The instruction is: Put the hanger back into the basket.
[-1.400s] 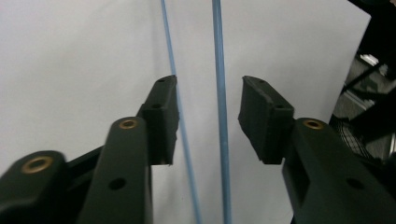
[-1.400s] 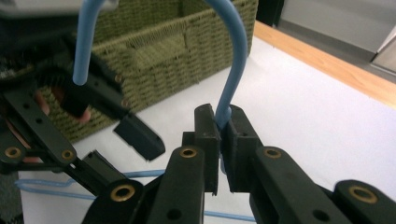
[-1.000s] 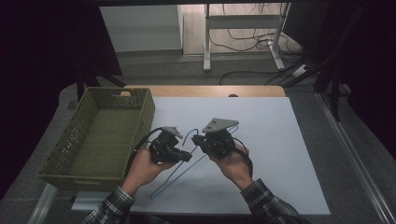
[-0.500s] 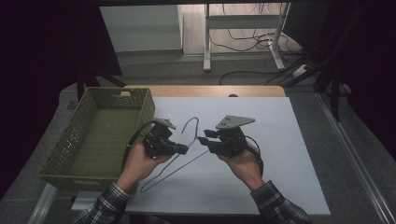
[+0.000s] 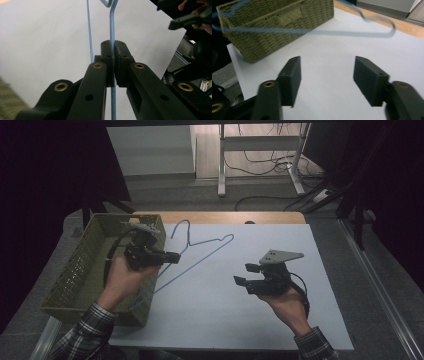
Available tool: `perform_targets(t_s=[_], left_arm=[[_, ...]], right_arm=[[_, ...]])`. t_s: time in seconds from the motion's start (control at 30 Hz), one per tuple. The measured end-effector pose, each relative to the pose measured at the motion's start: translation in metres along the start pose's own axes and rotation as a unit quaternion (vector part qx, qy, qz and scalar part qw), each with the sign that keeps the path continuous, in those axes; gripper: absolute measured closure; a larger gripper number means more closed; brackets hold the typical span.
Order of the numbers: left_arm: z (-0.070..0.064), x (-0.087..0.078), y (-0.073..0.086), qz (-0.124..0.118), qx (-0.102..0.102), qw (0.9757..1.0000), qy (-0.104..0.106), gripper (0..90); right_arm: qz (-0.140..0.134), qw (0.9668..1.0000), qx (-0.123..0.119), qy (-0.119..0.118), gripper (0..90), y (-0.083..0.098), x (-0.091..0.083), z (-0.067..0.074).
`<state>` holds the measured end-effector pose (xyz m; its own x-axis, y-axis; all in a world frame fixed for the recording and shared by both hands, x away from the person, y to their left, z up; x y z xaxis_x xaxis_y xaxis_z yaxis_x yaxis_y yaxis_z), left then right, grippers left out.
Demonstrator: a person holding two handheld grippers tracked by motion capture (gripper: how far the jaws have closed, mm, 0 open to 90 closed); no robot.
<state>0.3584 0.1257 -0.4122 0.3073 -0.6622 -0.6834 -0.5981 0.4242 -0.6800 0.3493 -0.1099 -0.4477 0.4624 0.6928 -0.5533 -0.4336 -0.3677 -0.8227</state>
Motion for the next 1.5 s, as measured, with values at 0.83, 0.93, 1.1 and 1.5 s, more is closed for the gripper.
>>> perform_targets(t_s=[0.83,0.93,1.1,1.5], left_arm=[[0.107,-0.124,0.037,-0.043,-0.031,0.9941,-0.095,87.8],[0.121,-0.132,0.048,-0.045,-0.037,0.9934,-0.098,87.8],[0.141,-0.139,0.068,-0.049,-0.043,0.9927,-0.102,87.9],[0.176,-0.124,0.116,-0.070,-0.087,0.9894,-0.093,87.8]], right_arm=[[0.004,0.9977,0.051,0.044,23.7,0.048,-0.041,-0.040],[0.005,0.9973,0.055,0.048,23.6,0.052,-0.042,-0.043],[0.010,0.9969,0.056,0.053,23.4,0.056,-0.043,-0.045],[0.015,0.9959,0.065,0.061,23.3,0.064,-0.044,-0.052]])
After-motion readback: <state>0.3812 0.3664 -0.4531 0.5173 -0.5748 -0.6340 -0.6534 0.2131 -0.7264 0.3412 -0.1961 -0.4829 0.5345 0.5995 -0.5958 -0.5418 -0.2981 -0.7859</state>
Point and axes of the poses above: each handheld gripper's, and its own axes: x roughly forward along the jaws, y roughly out of its underside, z roughly to its left, the point moved 10 cm from there along x, roughly forward along the jaws, and after that the axes turned 2 degrees about x, right-handed, at the moved point
